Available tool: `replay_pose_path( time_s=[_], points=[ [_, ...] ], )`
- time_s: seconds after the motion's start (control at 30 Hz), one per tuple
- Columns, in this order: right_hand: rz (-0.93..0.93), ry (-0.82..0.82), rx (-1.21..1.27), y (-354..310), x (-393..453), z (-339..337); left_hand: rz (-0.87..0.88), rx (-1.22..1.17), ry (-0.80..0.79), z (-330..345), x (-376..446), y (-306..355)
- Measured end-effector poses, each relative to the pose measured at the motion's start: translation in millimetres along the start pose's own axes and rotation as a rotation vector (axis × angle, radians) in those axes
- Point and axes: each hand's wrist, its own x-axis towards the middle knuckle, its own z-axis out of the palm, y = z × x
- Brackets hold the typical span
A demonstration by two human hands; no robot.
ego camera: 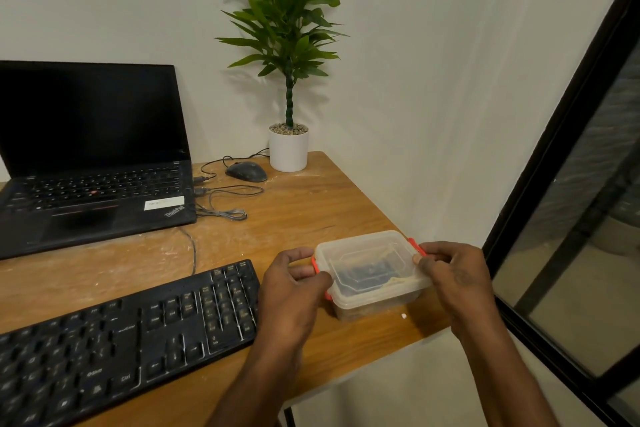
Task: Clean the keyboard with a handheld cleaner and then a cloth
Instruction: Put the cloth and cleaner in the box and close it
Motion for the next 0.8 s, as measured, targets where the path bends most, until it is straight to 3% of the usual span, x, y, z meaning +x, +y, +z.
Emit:
replay_pose_path(
  time_s=[0.17, 0.4, 0.8],
  points=[
    [-0.048, 0.080, -0.163, -1.5, 0.4, 6.6, 0.069, 0.089, 0.062, 5.8, 1.4, 1.6],
    [-0.127, 0.141, -0.258, 1.1, -4.1, 10.7, 0.295, 0.344, 0.119, 10.6, -4.1, 1.2],
    [-0.106, 0.109, -0.181, 6.6, -9.0, 13.1, 0.290, 0.095, 0.156, 11.6, -8.5, -22.7]
  ],
)
